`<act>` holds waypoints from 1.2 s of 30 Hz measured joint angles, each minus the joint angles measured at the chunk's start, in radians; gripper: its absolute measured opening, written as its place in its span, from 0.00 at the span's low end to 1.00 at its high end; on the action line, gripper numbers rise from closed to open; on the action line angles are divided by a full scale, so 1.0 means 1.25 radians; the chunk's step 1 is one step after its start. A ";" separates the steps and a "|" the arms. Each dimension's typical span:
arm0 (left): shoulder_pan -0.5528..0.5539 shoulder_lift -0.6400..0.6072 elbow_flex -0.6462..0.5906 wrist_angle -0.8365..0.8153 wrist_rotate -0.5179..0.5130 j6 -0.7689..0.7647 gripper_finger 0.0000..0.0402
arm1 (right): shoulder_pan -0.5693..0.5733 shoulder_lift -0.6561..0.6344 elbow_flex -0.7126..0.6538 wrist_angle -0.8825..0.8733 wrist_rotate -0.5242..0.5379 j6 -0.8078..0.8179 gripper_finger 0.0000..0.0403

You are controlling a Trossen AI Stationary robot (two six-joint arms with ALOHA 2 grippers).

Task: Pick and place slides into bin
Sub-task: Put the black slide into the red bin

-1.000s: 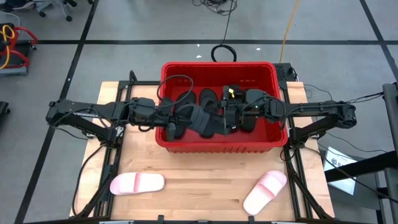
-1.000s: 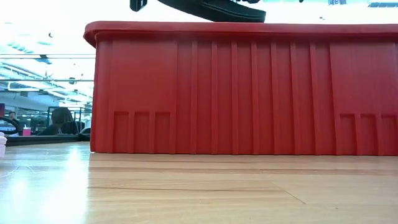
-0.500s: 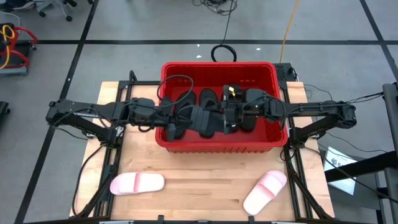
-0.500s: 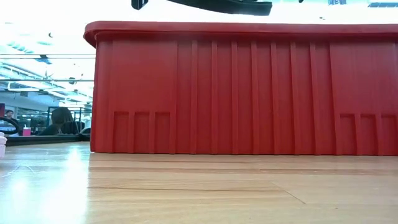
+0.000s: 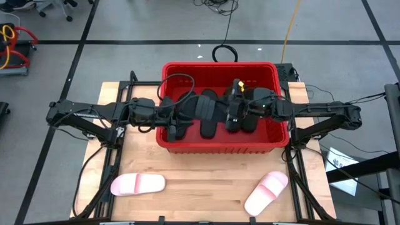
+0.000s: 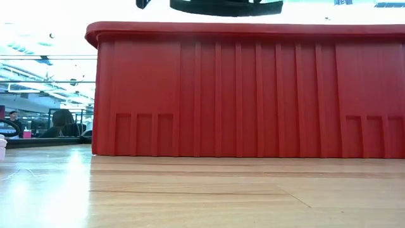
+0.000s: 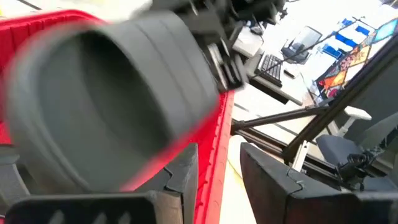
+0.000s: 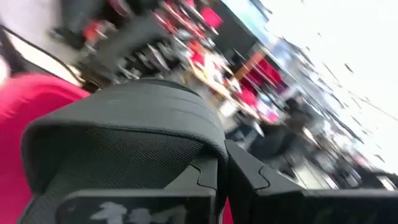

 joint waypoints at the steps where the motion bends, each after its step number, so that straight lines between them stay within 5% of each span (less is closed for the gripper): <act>1: 0.000 0.000 0.000 0.000 0.001 0.007 0.29 | 0.000 -0.013 0.000 -0.020 0.029 0.002 0.01; 8: 0.000 0.000 0.000 0.011 -0.006 0.052 0.29 | 0.000 -0.100 0.000 -0.085 0.260 0.009 0.01; 20: 0.032 0.000 0.000 0.083 -0.048 0.252 0.29 | 0.000 -0.179 0.000 -0.096 0.825 0.222 0.01; 36: 0.108 0.000 0.000 0.077 -0.064 0.416 0.29 | 0.000 -0.211 -0.253 -0.025 1.026 0.521 0.01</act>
